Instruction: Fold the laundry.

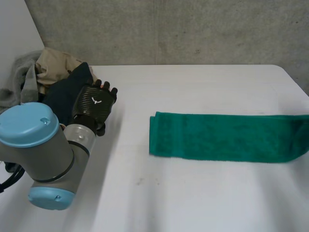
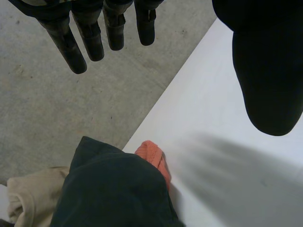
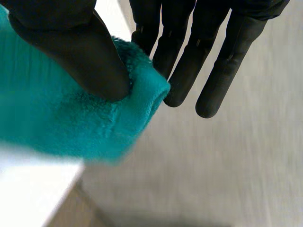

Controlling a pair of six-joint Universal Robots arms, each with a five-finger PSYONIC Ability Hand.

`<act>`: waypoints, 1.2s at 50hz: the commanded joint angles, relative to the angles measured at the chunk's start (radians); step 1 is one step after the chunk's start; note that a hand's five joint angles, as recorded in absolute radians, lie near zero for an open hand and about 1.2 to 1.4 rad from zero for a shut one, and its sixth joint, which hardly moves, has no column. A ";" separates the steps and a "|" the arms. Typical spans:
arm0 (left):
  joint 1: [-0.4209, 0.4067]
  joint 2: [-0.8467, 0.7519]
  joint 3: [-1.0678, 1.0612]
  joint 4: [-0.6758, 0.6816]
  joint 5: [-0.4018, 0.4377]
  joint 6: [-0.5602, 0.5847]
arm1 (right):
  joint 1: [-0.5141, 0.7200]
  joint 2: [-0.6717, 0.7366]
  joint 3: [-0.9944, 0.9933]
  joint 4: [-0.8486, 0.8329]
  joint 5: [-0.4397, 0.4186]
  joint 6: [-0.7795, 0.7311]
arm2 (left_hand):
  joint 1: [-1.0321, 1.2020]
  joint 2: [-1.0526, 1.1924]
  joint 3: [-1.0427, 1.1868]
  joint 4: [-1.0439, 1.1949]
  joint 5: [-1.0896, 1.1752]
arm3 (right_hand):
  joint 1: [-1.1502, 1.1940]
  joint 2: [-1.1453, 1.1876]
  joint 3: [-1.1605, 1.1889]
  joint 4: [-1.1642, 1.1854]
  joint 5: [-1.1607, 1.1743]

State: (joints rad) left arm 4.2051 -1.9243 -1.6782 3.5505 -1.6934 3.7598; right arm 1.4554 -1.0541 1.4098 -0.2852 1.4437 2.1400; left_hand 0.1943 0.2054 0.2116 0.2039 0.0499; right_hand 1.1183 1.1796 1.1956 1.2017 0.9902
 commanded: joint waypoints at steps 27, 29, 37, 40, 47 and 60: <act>-0.051 0.021 0.003 0.001 0.000 -0.006 | 0.507 -0.059 0.078 0.082 -0.141 0.380 | -0.019 -0.030 -0.036 -0.029 -0.049 | -0.944 -1.005 -1.021 -1.027 -0.990; -0.062 0.019 0.011 0.001 0.000 -0.006 | 0.478 -0.082 0.089 0.136 -0.147 0.437 | -0.019 -0.030 -0.036 -0.029 -0.049 | -0.944 -1.005 -1.021 -1.027 -0.990; -0.102 0.013 0.038 0.002 0.000 -0.008 | 0.292 -0.086 0.195 0.264 -0.147 0.378 | -0.019 -0.030 -0.036 -0.029 -0.049 | -0.846 -0.907 -0.923 -0.929 -0.892; -0.116 -0.004 0.045 0.002 0.000 -0.008 | 0.250 -0.040 0.225 0.265 -0.137 0.273 | -0.019 -0.030 -0.036 -0.029 -0.049 | -0.752 -0.813 -0.829 -0.835 -0.798; -0.131 -0.007 0.041 0.001 0.000 -0.008 | 0.224 0.002 0.213 0.255 -0.131 0.227 | -0.019 -0.030 -0.036 -0.029 -0.049 | 0.278 0.217 0.201 0.195 0.231; -0.131 0.034 0.025 -0.001 -0.009 -0.008 | 0.472 -0.101 0.120 0.100 -0.052 0.258 | -0.019 -0.030 -0.036 -0.029 -0.049 | 0.278 0.217 0.201 0.195 0.231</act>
State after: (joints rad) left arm 4.0733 -1.9122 -1.6442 3.5500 -1.6983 3.7523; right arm 1.7573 -1.1088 1.5829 -0.1496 1.3877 2.3777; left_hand 0.1943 0.2054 0.2116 0.2039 0.0499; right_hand 1.1278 1.1804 1.1949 1.2010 1.0147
